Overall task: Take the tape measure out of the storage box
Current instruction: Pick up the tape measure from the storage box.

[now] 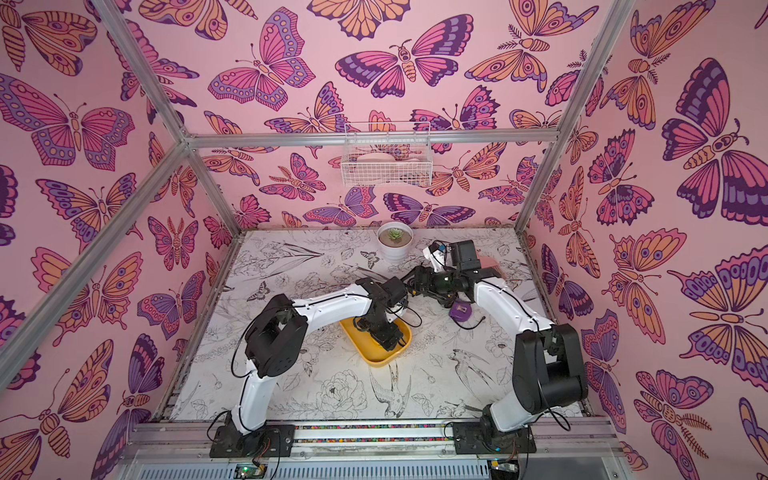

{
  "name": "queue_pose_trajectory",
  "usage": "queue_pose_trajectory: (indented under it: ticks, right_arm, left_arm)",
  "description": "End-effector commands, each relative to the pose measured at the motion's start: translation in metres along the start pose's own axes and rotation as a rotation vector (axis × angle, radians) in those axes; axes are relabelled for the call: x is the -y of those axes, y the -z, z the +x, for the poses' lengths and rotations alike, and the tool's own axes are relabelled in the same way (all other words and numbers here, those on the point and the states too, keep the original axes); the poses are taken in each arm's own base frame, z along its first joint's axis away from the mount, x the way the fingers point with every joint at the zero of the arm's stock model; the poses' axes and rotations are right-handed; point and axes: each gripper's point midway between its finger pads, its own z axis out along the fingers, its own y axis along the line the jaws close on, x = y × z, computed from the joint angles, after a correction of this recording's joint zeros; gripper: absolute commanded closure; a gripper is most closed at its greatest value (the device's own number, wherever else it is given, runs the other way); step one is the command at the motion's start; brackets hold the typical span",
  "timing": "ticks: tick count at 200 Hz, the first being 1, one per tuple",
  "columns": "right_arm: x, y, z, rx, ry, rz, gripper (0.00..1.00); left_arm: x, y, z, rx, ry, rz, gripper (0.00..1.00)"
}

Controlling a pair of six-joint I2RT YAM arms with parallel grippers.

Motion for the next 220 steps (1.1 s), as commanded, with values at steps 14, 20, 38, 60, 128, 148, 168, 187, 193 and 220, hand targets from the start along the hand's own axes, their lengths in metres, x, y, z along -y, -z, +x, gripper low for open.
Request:
queue_pose_trajectory:
  ticks: [14,20,38,60,128,148,168,187,193,220]
  right_arm:
    - [-0.008,0.006,-0.001,-0.006,0.029,-0.006,0.09]
    - [-0.009,0.007,-0.001,-0.004,0.029,-0.003,0.09]
    - [-0.007,0.007,-0.002,0.004,0.029,0.002,0.1]
    - [-0.005,0.007,-0.003,0.01,0.023,0.0,0.1]
    - [0.029,0.013,0.006,0.001,-0.126,-0.04,0.14]
    - [0.044,-0.002,0.023,-0.067,-0.181,-0.062,0.17]
    - [0.039,-0.012,0.031,-0.127,-0.181,-0.084,0.2]
    - [0.031,-0.023,0.037,-0.182,-0.166,-0.096,0.22]
    - [0.028,-0.028,0.039,-0.195,-0.169,-0.109,0.22]
    - [0.014,-0.044,0.047,-0.239,-0.149,-0.159,0.24]
  left_arm:
    - [-0.004,-0.023,0.003,0.002,-0.056,0.0,0.13]
    - [-0.006,-0.025,0.004,-0.001,-0.053,-0.003,0.15]
    - [-0.01,-0.028,0.007,0.005,-0.046,0.001,0.22]
    - [-0.015,-0.028,0.003,0.028,-0.045,-0.008,0.33]
    - [-0.023,0.028,0.002,0.148,-0.013,-0.026,0.59]
    - [-0.02,0.064,-0.001,0.233,-0.004,-0.014,0.61]
    - [-0.02,0.09,-0.003,0.296,0.007,-0.02,0.61]
    - [-0.02,0.11,-0.008,0.35,0.001,-0.032,0.62]
    - [-0.02,0.115,-0.01,0.363,-0.001,-0.032,0.62]
    - [-0.013,0.134,-0.017,0.413,-0.023,-0.002,0.62]
